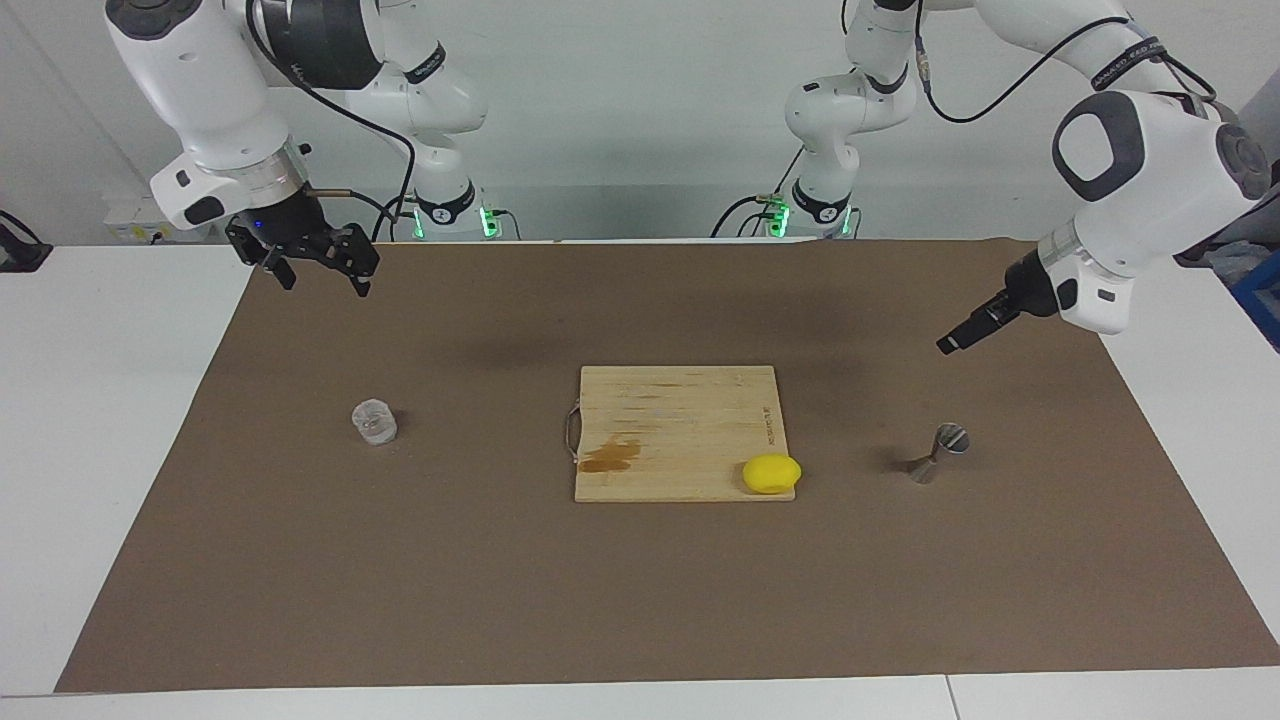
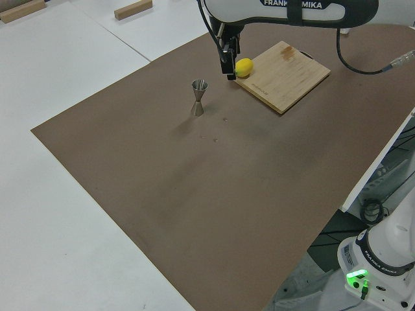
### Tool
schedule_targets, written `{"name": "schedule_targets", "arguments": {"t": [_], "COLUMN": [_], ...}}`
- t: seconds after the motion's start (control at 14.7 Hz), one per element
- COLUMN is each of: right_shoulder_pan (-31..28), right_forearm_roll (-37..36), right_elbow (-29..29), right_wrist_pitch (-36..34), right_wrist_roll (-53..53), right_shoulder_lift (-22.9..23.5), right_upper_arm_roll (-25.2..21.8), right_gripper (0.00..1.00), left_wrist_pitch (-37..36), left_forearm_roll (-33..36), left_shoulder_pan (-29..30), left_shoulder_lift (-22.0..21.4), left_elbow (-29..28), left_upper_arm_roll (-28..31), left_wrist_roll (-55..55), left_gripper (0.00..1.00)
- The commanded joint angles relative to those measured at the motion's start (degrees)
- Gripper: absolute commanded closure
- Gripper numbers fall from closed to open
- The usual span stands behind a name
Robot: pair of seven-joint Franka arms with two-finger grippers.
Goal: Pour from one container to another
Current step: 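Close the left gripper around the small metal cup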
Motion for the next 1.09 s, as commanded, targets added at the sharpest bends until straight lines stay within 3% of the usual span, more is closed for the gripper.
{"name": "schedule_targets", "arguments": {"t": [0.0,0.48,0.75,1.02], "right_shoulder_pan": [-0.75,-0.75,-0.75,-0.75], "right_forearm_roll": [1.14,1.14,1.14,1.14], "right_elbow": [-1.27,-1.27,-1.27,-1.27], "right_wrist_pitch": [0.51,0.51,0.51,0.51], "right_wrist_roll": [-1.60,-1.60,-1.60,-1.60], "right_shoulder_lift": [-1.06,-1.06,-1.06,-1.06], "right_upper_arm_roll": [0.22,0.22,0.22,0.22], "right_gripper": [0.00,0.00,0.00,0.00], "left_wrist_pitch": [3.59,15.20,16.00,16.35], "left_forearm_roll": [-4.91,-20.81,-29.34,-35.67], "left_shoulder_pan": [2.80,7.29,9.31,11.51], "left_shoulder_lift": [1.17,1.43,3.01,5.82], "left_elbow": [-0.22,-9.71,-13.49,-13.76], "left_upper_arm_roll": [-0.41,-0.50,-0.50,-0.50], "left_wrist_roll": [-11.79,-31.67,-32.40,-32.66], "left_gripper": [0.00,0.00,0.00,0.00]}}
